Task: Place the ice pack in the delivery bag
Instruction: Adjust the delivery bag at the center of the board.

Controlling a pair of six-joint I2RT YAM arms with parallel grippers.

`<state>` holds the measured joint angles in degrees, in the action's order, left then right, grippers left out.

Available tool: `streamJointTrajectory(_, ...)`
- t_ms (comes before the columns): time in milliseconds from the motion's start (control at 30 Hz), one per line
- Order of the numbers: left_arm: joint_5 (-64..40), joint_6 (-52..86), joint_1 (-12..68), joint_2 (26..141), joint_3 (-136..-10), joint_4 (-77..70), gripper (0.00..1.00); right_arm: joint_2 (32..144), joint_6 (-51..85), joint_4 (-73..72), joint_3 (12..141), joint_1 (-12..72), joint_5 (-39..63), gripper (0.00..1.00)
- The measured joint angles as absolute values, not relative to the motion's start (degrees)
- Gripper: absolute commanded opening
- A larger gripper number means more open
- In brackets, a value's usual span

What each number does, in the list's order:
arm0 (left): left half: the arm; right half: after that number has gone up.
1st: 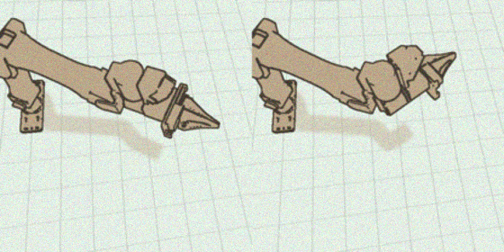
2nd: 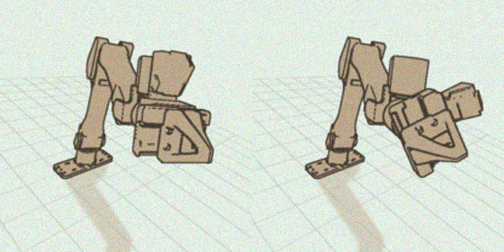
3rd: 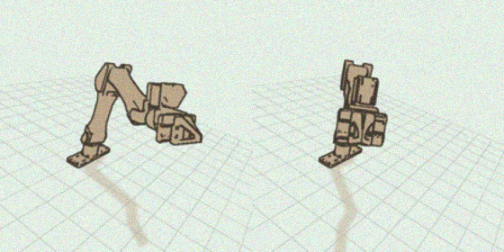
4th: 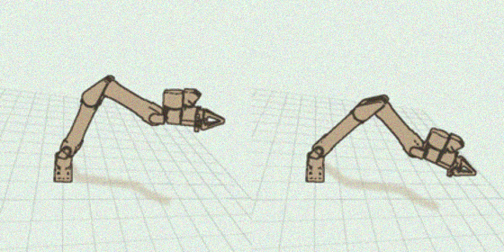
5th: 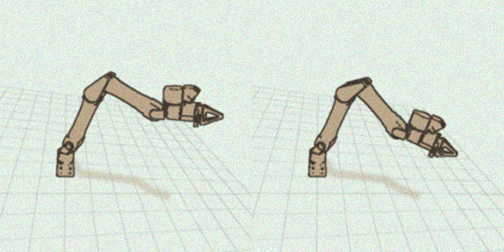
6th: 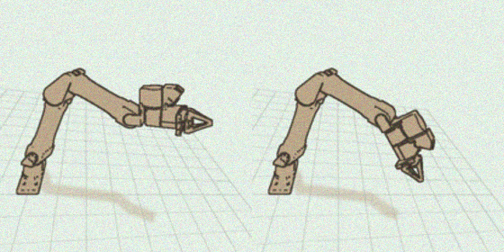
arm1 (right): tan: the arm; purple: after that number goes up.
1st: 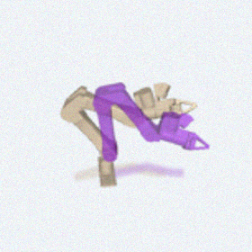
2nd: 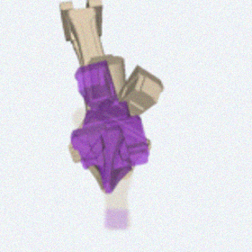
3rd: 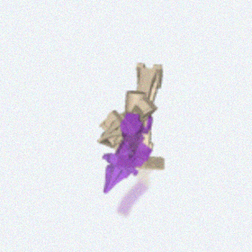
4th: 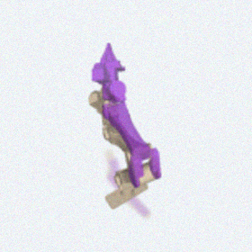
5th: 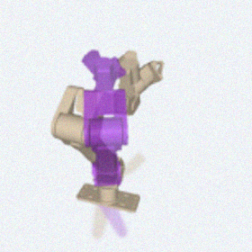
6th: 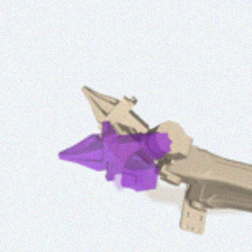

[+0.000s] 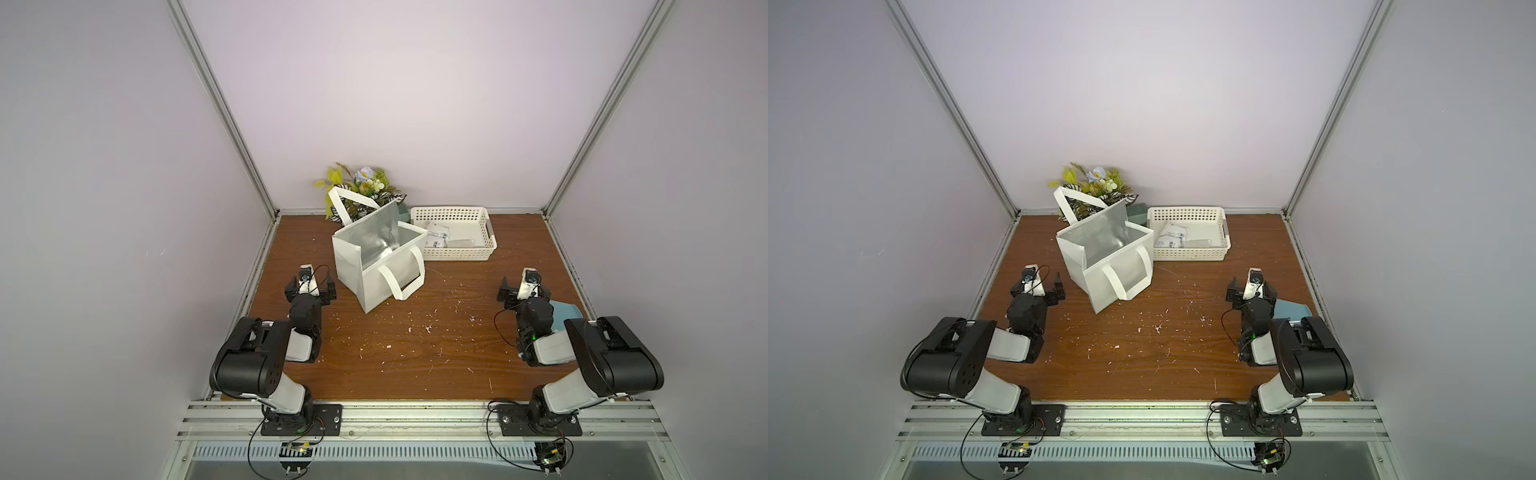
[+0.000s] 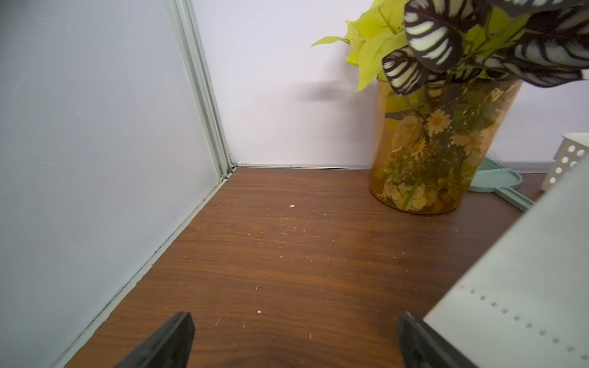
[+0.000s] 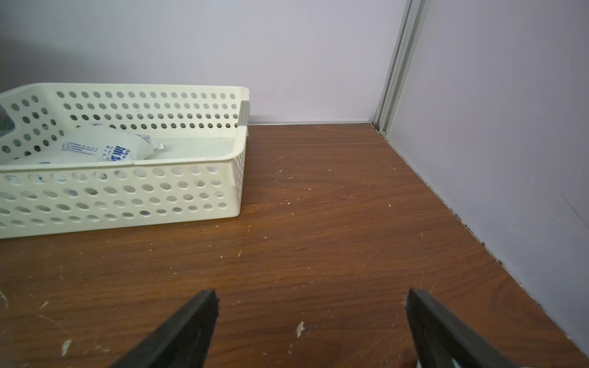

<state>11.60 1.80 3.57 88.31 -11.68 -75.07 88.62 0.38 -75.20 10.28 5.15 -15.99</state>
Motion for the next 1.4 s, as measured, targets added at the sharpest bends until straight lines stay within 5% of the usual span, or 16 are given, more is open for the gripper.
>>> streamJointTrajectory(767,10.11,1.23,3.57,88.40,-11.66,-75.24,1.00,88.62,0.38,-75.20,10.26,5.15,-15.88,0.99)
streamJointTrajectory(1400,10.15,1.26,3.33,88.40,-11.66,-75.22,1.00,88.62,-1.61,-74.65,10.87,3.20,-5.06,0.99)
